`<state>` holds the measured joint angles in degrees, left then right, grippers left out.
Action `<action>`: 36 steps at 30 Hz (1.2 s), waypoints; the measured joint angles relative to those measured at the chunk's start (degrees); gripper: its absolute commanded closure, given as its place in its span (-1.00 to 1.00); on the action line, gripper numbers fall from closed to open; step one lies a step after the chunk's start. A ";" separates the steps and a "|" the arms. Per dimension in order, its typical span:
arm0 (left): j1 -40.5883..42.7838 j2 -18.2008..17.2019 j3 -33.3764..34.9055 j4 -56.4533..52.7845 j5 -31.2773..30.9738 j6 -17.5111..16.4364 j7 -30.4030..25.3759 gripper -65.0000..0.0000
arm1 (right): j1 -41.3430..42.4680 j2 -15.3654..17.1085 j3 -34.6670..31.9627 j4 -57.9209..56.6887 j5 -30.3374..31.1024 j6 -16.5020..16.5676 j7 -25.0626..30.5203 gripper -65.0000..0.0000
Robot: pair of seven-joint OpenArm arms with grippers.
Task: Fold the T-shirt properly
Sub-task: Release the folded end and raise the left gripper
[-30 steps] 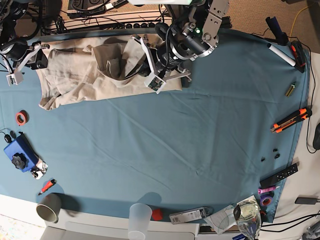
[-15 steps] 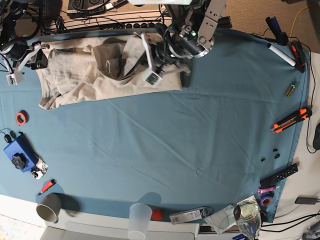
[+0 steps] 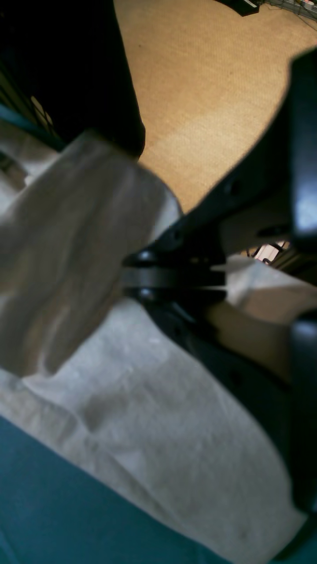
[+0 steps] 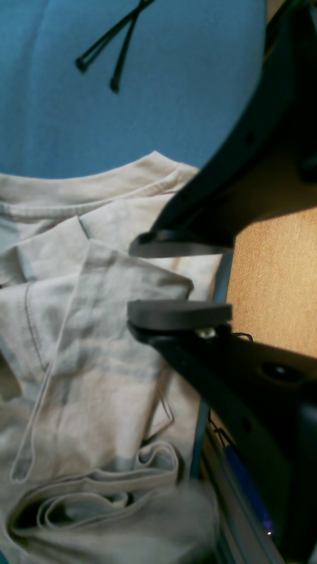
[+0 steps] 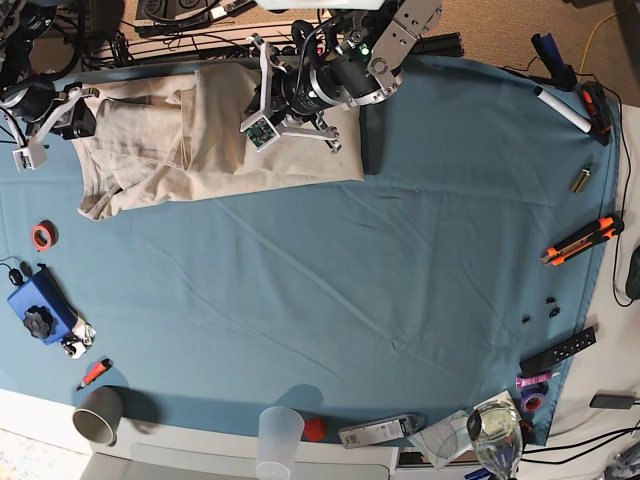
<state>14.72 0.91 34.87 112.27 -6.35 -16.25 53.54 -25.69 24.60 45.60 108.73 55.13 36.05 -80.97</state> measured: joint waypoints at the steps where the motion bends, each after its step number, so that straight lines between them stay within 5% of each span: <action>1: -0.07 -0.02 0.00 -0.04 -0.44 -0.11 -0.61 1.00 | 0.00 0.00 0.00 0.00 -0.02 0.00 0.00 0.48; 5: -0.35 -0.13 0.31 0.04 1.09 -0.04 0.00 1.00 | 0.00 0.00 0.00 0.00 -0.02 0.00 0.00 0.48; 11: -0.76 1.01 -0.15 1.38 13.46 9.25 7.34 1.00 | 0.13 0.02 0.00 0.00 -0.20 0.00 0.00 0.48; 16: 0.00 0.98 -7.34 3.63 13.79 9.20 7.34 1.00 | 0.11 0.85 0.00 0.00 -0.02 0.00 -0.02 0.48; 26: 0.15 -5.79 -19.50 5.11 -4.04 4.17 7.32 1.00 | 3.37 1.60 0.00 0.00 -0.28 0.00 0.26 0.48; 32: 0.15 -7.48 -20.96 5.11 -5.22 4.20 7.41 1.00 | 8.70 1.55 0.02 0.00 -1.16 0.00 0.04 0.48; 36: 0.17 -7.82 -20.74 5.11 -5.40 4.20 7.39 1.00 | 9.60 1.57 0.04 0.00 -7.43 0.00 1.90 0.46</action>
<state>14.90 -6.92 14.13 117.38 -11.75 -12.05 60.93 -16.10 26.17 45.65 108.73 47.70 36.05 -79.07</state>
